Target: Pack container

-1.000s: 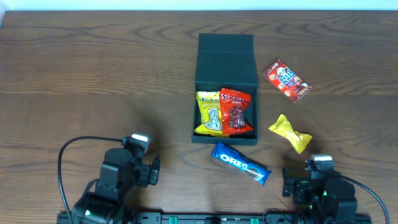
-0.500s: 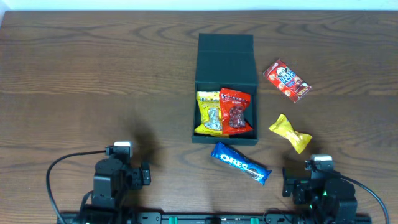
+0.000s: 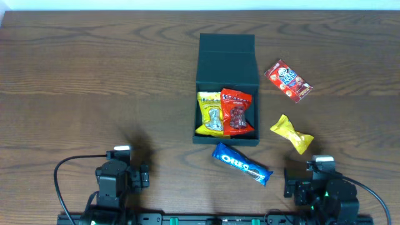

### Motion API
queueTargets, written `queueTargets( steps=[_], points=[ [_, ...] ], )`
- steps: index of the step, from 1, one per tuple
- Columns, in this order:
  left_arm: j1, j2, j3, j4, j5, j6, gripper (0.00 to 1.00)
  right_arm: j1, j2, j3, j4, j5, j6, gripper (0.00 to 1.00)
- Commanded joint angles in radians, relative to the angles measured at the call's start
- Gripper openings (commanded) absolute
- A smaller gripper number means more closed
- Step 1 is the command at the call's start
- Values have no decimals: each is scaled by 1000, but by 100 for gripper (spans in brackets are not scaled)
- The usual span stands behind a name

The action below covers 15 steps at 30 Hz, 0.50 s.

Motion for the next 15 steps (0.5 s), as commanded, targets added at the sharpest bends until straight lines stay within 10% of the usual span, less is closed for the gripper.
queueTargets(
  steps=[1,15],
  points=[
    [4,-8,-18,-3,-21,-6,95,-16,-5,-6,-7,-4,-11,99],
    [-17,-8,-18,-3,-21,-6,95,-16,-5,-6,-8,-3,-11,99]
  ],
)
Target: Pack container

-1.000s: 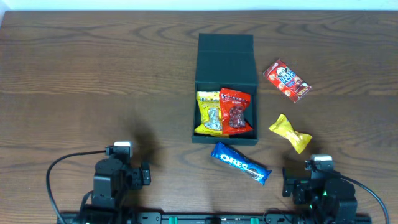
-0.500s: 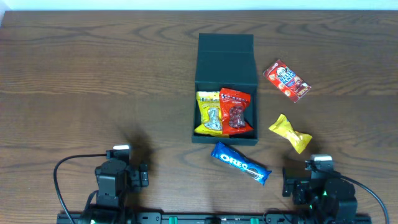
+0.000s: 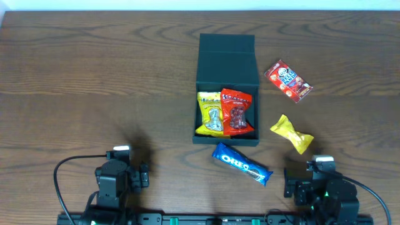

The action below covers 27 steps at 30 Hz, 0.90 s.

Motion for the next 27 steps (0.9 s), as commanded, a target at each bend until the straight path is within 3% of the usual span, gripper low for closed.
queueTargets(
  steps=[1,14,18,27],
  points=[
    [-14,-8,-18,-3,-13,-4,95,-16,-5,-6,-7,-4,-11,99],
    [-17,-224,33,-96,2,-41,95,-16,-5,-6,-7,-3,-11,99],
    [-17,-230,68,-116,7,-106,95,-16,-5,-6,-7,-3,-11,99],
    [-16,-230,75,-181,-3,-105,95,-16,-5,-6,-7,-3,-11,99]
  ],
)
